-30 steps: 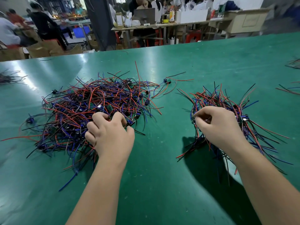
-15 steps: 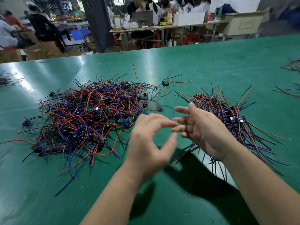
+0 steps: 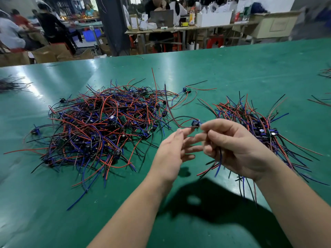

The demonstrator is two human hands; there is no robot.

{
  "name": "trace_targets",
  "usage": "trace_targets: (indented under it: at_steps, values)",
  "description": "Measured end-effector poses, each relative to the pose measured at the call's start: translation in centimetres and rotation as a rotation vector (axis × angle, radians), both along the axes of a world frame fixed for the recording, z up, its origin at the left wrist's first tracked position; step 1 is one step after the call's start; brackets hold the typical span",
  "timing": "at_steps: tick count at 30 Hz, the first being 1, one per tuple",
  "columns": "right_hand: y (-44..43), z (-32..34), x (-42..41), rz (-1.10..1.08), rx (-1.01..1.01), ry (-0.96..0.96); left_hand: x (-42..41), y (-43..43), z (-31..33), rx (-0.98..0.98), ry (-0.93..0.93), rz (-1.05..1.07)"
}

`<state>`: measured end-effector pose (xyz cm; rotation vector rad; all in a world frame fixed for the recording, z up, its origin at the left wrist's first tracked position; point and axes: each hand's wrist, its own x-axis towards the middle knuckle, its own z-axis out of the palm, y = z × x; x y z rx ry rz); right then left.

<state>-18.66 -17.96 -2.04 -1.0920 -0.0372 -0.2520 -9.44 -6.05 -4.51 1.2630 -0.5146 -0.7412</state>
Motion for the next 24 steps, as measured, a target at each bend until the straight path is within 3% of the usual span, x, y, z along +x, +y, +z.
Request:
trace_targets:
  at_steps: [3,9,13,17,20,24]
  values:
    - [0.5,-0.4,0.0,0.131,-0.083,0.020,0.1,0.4,0.8,-0.179,0.283,-0.039]
    - [1.0,-0.7,0.2,0.212,-0.268,0.158,0.4,0.6,1.3,-0.275,0.393,0.057]
    - [0.9,-0.3,0.5,0.021,-0.276,0.294,0.7,0.7,1.1,-0.238,0.282,0.170]
    - [0.3,-0.3,0.9,-0.274,-0.283,0.264,0.7,0.9,0.6,-0.028,0.073,0.107]
    - [0.2,-0.5,1.1,-0.323,-0.318,0.265,-0.1,1.0,0.2,0.078,-0.052,-0.025]
    - [-0.1,-0.9,1.1,-0.331,-0.273,0.306,-0.3,0.8,-0.1,0.124,-0.107,0.034]
